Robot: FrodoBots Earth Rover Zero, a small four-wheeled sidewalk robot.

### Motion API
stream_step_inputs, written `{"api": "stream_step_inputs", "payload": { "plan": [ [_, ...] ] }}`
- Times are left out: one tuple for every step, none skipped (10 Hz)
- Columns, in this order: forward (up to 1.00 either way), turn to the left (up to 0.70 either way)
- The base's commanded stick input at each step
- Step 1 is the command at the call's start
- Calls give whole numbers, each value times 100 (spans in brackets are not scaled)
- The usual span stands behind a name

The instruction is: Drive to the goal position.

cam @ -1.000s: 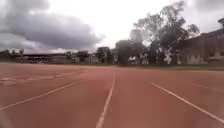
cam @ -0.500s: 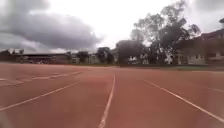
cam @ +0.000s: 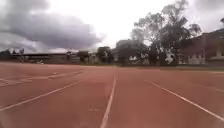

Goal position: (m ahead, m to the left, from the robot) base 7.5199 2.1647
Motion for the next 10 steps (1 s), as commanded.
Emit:
{"api": "stream_step_inputs", "payload": {
  "plan": [
    [45, 0],
    [45, 0],
    [45, 0],
    [45, 0],
    [45, 0],
    [45, 0],
    [45, 0],
    [45, 0],
    [45, 0],
    [45, 0]
  ]
}}
